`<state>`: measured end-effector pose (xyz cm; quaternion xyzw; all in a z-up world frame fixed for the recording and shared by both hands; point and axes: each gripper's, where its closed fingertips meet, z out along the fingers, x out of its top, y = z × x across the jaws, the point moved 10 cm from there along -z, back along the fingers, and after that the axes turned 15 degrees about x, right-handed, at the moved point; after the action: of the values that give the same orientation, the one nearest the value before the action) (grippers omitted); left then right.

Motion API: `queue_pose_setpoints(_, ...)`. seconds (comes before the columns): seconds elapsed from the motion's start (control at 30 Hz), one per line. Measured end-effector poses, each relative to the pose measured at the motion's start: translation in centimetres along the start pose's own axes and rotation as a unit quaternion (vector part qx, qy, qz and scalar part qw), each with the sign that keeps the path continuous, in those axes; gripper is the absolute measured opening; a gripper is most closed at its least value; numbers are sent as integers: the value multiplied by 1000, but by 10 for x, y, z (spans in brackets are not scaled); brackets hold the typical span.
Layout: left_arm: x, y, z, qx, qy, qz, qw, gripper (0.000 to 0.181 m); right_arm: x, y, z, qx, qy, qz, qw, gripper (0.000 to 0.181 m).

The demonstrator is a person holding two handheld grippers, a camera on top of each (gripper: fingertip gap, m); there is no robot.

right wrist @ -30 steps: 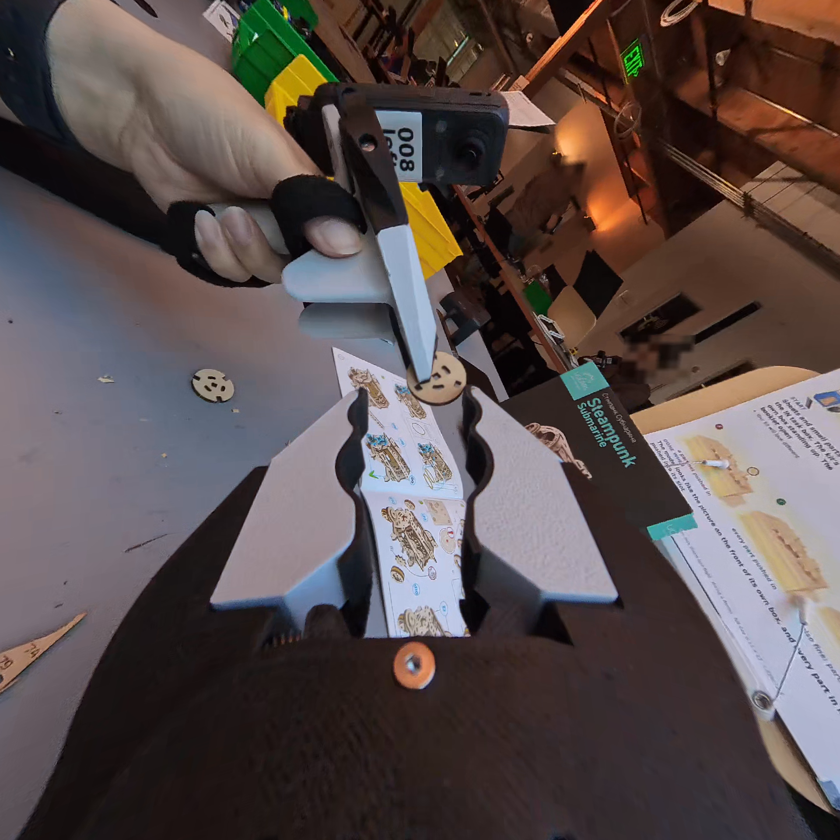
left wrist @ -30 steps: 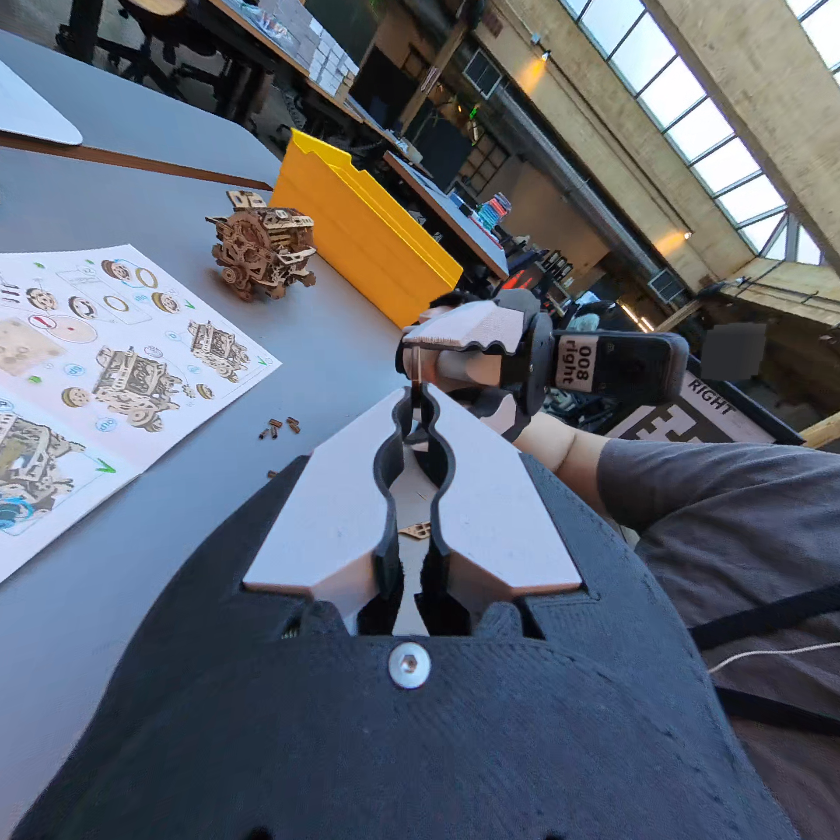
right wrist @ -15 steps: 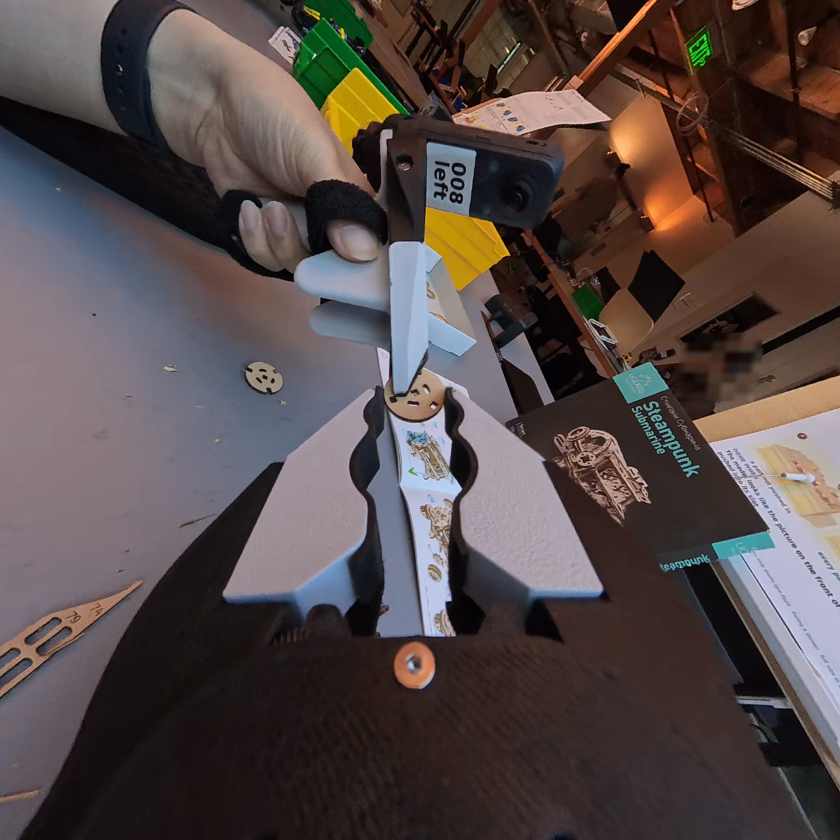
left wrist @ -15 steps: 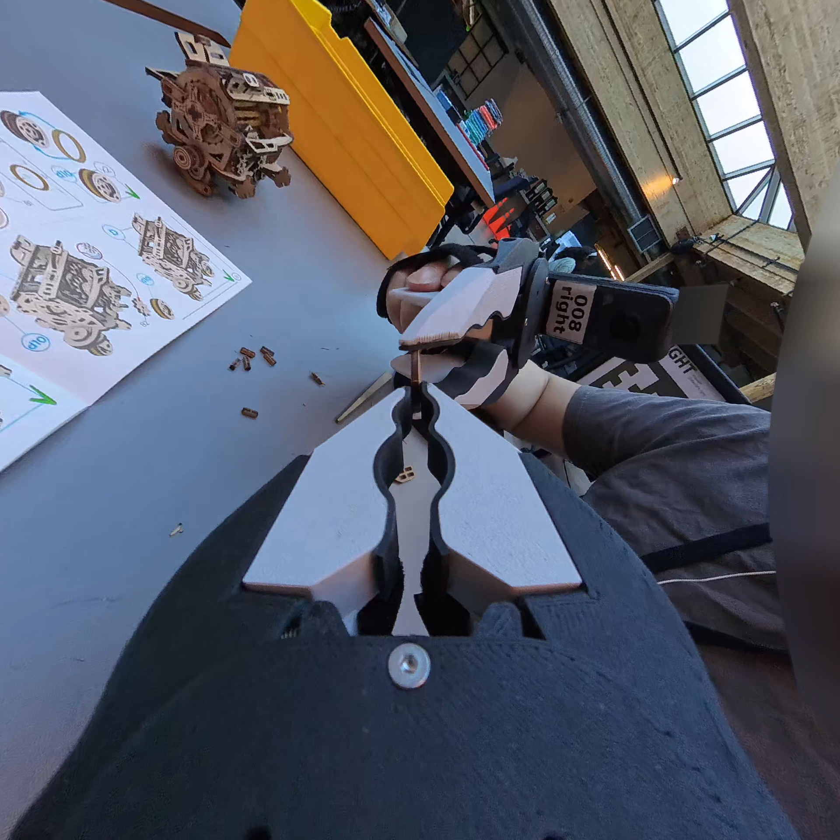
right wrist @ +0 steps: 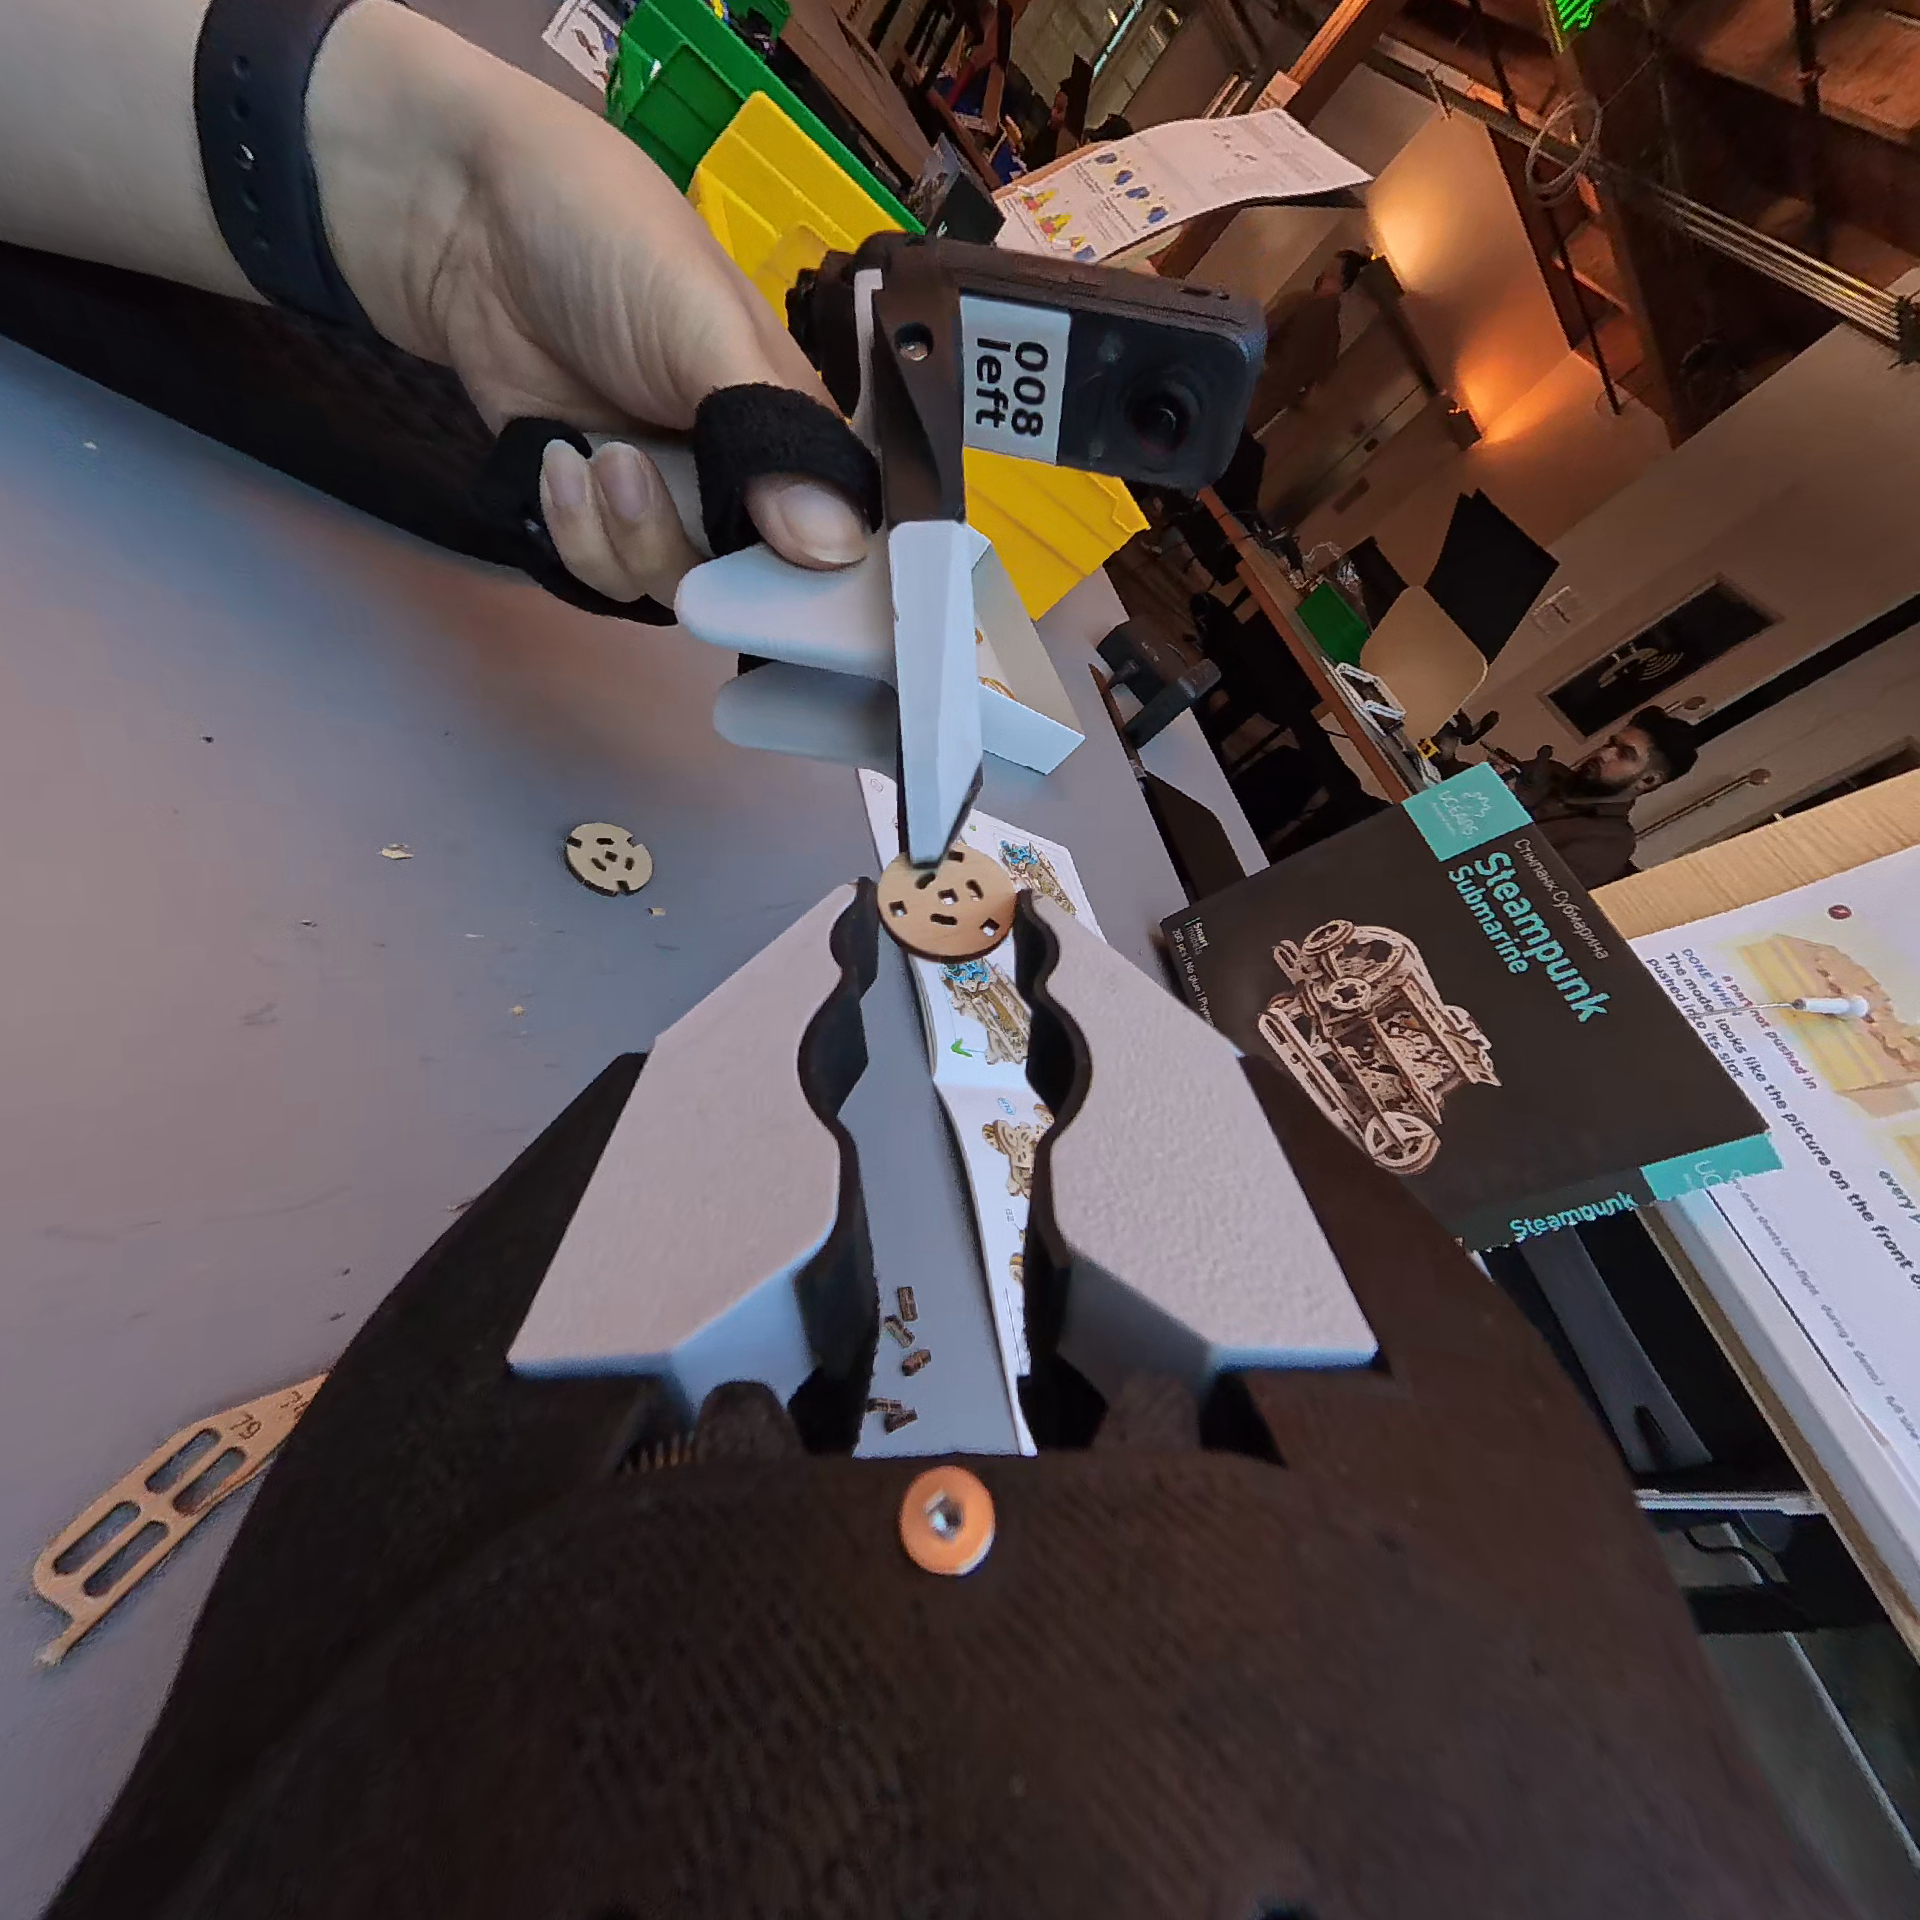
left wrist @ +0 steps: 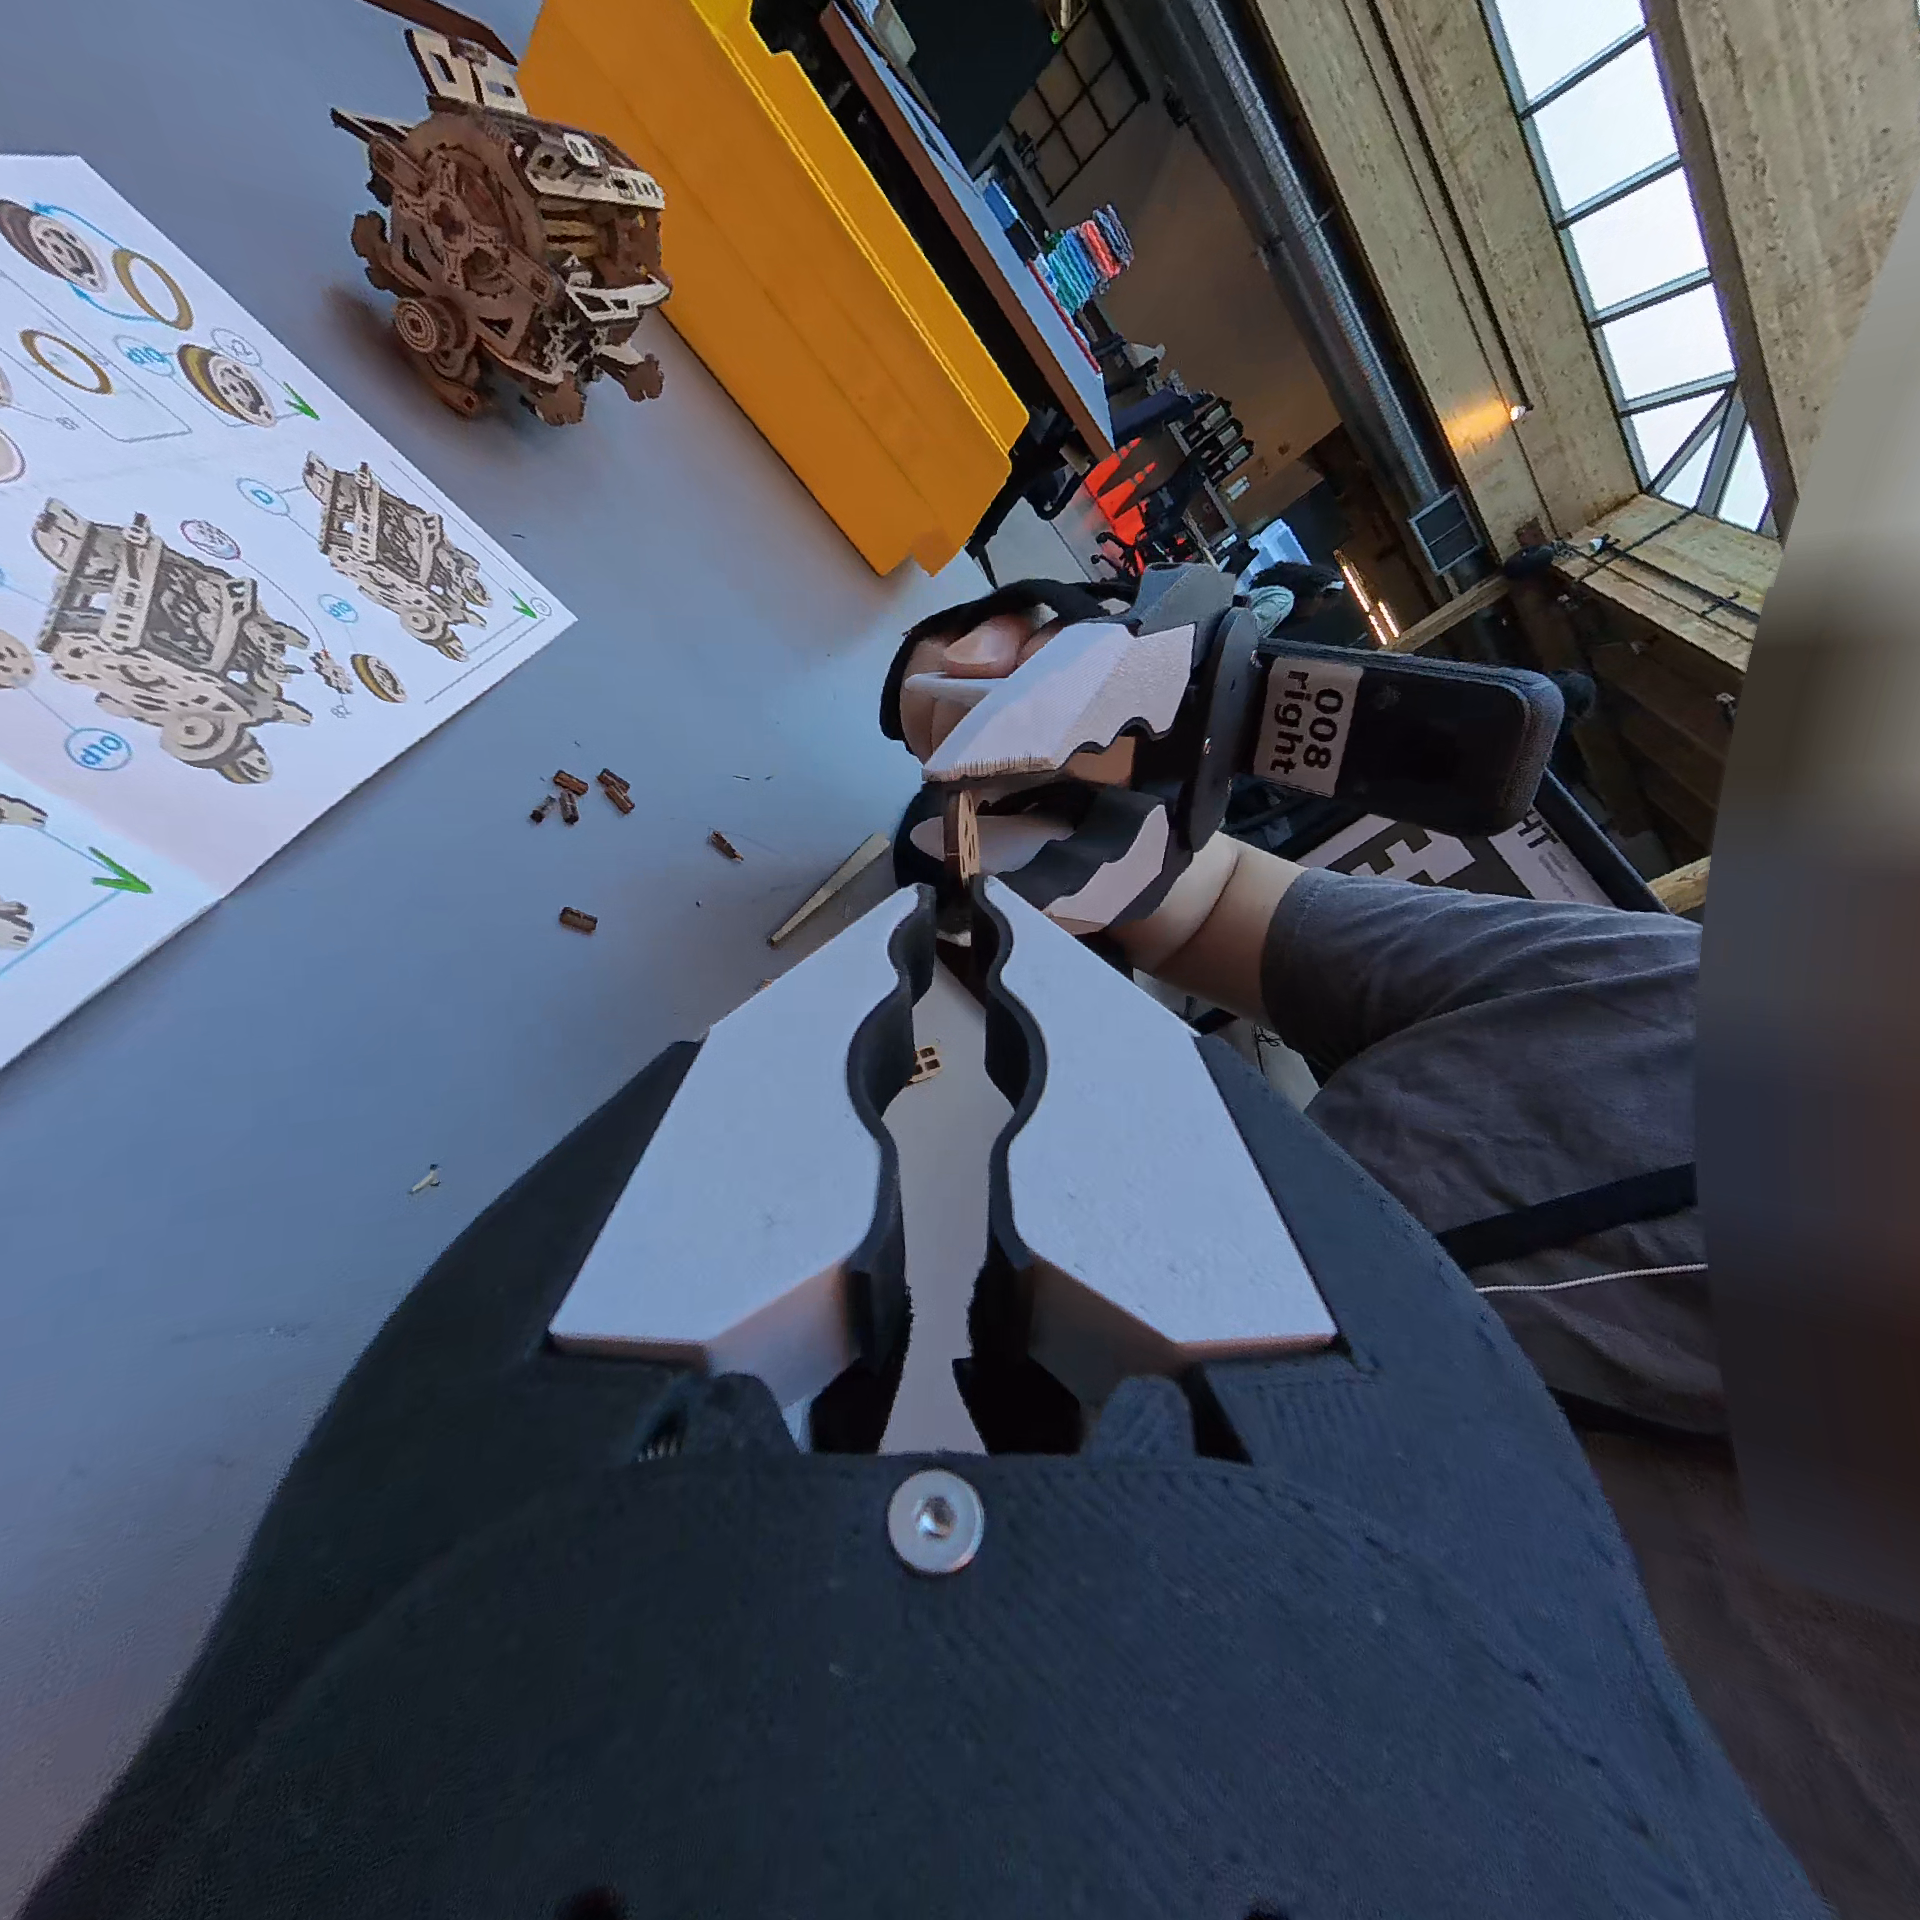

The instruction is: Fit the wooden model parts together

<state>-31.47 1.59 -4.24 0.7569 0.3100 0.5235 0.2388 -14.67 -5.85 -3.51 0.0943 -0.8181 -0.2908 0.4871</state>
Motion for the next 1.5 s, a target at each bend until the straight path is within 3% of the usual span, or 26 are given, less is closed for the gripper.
queue_pose_setpoints(0.6,-1,2,-1,2,-17,-3,1000,1,-3,-5,3,-2,23,4,1000,24)
queue_pose_setpoints(0.83,4,-9,-16,56,-7,3,998,1,-8,-3,4,-9,17,12,1000,25)
queue_pose_setpoints(0.93,6,-20,-26,120,-5,11,993,1,-15,6,5,-58,-39,29,997,23)
queue_pose_setpoints(1.0,7,-26,-32,163,1,19,986,1,-26,15,7,-106,-125,67,984,24)
queue_pose_setpoints(1.1,7,-29,-37,195,4,27,980,1,-42,24,7,-133,-196,142,961,27)
queue_pose_setpoints(1.23,7,-29,-37,215,-2,38,976,1,-57,28,8,-141,-237,193,942,33)
queue_pose_setpoints(1.5,5,-32,-38,228,-17,37,973,1,-58,29,8,-140,-241,197,940,32)
